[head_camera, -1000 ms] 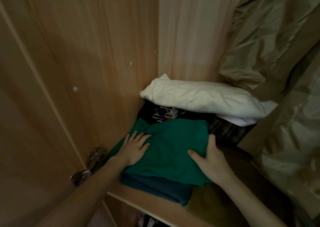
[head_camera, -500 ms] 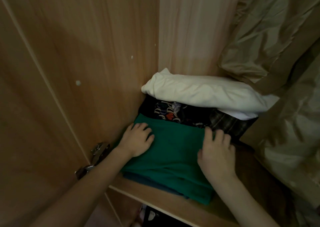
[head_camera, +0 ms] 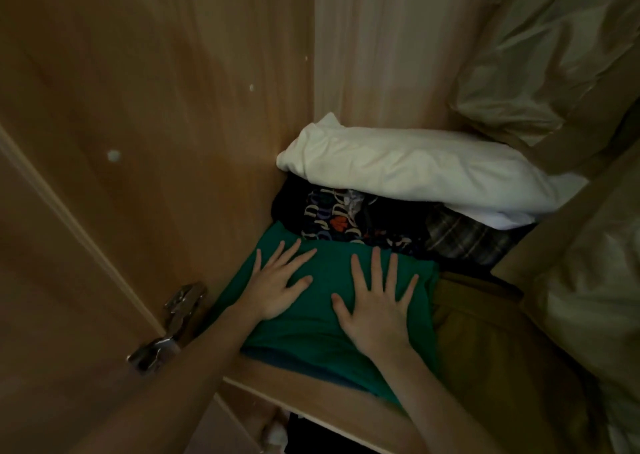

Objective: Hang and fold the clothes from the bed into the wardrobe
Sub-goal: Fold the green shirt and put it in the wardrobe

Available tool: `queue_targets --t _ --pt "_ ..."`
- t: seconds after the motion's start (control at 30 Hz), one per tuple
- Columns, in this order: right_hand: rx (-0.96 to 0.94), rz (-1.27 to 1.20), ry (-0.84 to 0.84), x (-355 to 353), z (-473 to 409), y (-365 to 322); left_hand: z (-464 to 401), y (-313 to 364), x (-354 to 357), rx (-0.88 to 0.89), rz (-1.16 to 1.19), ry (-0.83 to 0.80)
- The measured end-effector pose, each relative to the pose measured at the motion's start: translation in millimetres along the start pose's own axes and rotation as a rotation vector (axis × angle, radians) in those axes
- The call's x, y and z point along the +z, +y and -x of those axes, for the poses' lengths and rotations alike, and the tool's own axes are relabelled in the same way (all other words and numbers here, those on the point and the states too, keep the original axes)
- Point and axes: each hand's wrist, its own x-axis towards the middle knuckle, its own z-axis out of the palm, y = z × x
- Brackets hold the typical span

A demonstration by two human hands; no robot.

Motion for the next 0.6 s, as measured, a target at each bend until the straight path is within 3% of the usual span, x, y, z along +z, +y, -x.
queue_targets --t 0.27,0.43,0.6 --pt "0.002 -0.062 -0.264 -25 -1 2 1 -1 3 0.017 0.019 0.031" --pt "0.111 -0.019 -0.019 -33 49 -19 -3 -1 1 -0.005 -0.016 -0.028" --pt "0.143 0.004 -0.057 -14 65 -16 0 1 0 0.022 0.015 0.040"
